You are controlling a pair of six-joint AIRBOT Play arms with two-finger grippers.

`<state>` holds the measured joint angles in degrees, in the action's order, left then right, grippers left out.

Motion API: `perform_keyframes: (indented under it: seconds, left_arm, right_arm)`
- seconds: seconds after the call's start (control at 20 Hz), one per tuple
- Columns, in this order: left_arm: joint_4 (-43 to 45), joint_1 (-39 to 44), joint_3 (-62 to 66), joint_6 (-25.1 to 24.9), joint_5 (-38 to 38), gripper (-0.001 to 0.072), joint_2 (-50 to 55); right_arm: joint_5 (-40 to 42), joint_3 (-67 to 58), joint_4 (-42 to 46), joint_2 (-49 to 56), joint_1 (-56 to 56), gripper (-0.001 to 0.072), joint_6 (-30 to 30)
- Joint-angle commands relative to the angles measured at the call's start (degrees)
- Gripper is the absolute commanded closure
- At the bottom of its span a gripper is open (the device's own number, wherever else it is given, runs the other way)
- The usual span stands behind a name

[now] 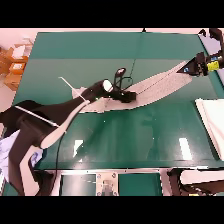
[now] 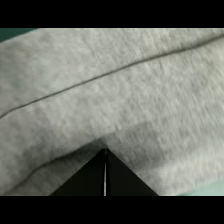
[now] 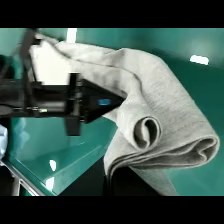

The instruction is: Fold the shirts.

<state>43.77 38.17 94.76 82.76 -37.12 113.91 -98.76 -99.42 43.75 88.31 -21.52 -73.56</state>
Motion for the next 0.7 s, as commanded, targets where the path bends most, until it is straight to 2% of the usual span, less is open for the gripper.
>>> perform_keyframes:
  seconds: [0.0, 0.1, 0.2, 0.25, 0.4, 0.55, 0.65]
  left_arm:
    - [-6.45, 2.47, 4.48, 0.24, 1.49, 0.0686, 5.16]
    - [-6.75, 2.43, 5.70, 0.26, 0.83, 0.0686, 5.81]
    - [-6.67, 1.18, 7.56, -0.07, -4.52, 0.0686, 5.79]
    - [-6.60, -0.09, 8.85, -0.87, -9.11, 0.0686, 5.66]
    - [-4.61, -7.56, 16.22, -2.54, -30.21, 0.0688, 5.57]
    - [7.32, -15.78, 25.68, 2.43, -48.96, 0.0688, 4.74]
    - [18.12, -20.52, 25.75, 2.75, -53.48, 0.0688, 0.11]
  right_arm:
    - [-1.11, -0.15, -0.26, -2.80, 0.09, 0.0699, -1.22]
    - [-1.40, -0.15, -0.26, -2.80, 0.09, 0.0699, -1.25]
    - [-1.40, -0.15, -0.26, -2.80, 0.09, 0.0699, -1.53]
    - [-1.40, -0.15, -0.28, -2.82, 0.09, 0.0699, -2.62]
    - [-1.40, -0.15, -2.32, -2.86, 0.94, 0.0699, -4.52]
    - [-0.87, -0.15, -7.56, -2.86, 4.85, 0.0698, -6.36]
    - [1.46, 0.22, -7.54, -2.86, 10.21, 0.0698, -8.20]
